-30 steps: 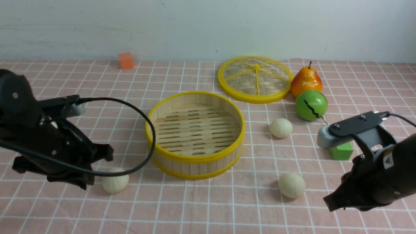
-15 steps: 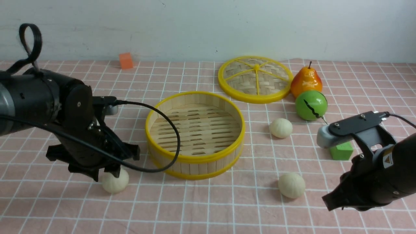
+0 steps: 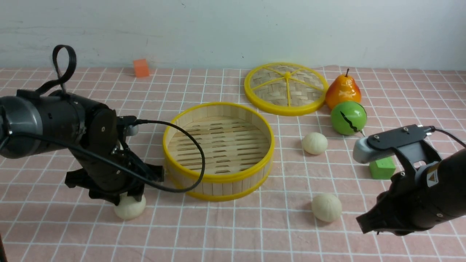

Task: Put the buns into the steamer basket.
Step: Use the left arm to grab a steamed stuffed bun, then use the left arm to put the steamed stuffed bun into the steamer, then use the right arm to grab a steamed stuffed bun

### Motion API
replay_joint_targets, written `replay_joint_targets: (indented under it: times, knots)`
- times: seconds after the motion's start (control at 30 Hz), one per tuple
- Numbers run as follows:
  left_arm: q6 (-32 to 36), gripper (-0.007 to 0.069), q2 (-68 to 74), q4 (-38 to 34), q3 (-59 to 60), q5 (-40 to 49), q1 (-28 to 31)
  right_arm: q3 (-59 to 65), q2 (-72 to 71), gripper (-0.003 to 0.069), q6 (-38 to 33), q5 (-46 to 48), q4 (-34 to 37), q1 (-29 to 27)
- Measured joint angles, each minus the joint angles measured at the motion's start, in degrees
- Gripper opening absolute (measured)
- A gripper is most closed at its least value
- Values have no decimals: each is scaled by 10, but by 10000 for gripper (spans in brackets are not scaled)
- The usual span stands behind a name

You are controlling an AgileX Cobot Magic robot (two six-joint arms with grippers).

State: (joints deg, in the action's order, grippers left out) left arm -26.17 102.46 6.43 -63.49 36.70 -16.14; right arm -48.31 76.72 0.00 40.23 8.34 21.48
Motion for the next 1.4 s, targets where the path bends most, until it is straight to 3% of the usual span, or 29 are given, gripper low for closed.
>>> replay_joint_targets:
  times: [0.13,0.2,0.27,0.47,0.63,0.8,0.93,0.97,1.0,1.03,1.07,1.13,1.17,1.27,1.3,1.37,1.4]
  knots:
    - [0,209,1,2,0,1,0,0,0,12,0,-2,1,0]
    - [0,48,1,2,-2,1,0,0,0,14,0,-2,1,0]
    - [7,1,-2,-1,-9,10,-2,0,0,14,0,-2,1,0]
    - [64,-6,-31,-35,-108,84,-39,0,0,20,0,-11,1,0]
    - [112,-6,-26,-49,-219,94,-72,0,0,22,0,-16,1,0]
    - [138,-2,86,-48,-327,118,-80,0,0,31,-4,-17,0,0]
    - [133,51,159,-47,-362,134,-80,0,0,35,-7,-12,-19,0]
    - [132,125,187,-47,-373,138,-80,0,0,38,-9,-5,-27,0]
    - [131,135,187,-47,-375,138,-80,0,0,40,-9,-3,-28,0]
    - [130,229,200,-50,-383,138,-80,0,0,46,-9,0,-30,0]
    - [130,241,201,-50,-384,138,-80,0,0,47,-9,0,-30,0]
    - [121,385,197,-56,-392,143,-80,0,0,71,-9,0,-30,0]
    - [112,445,189,-58,-397,150,-80,-2,0,92,-9,2,-30,0]
    - [92,528,148,-53,-409,163,-80,-21,5,189,-9,14,-29,0]
    - [91,533,144,-51,-411,166,-80,-21,6,197,-9,15,-28,0]
    - [86,540,74,-39,-422,185,-80,-53,28,321,-10,29,-19,0]
    - [86,540,68,-39,-422,188,-80,-59,30,330,-10,30,-18,0]
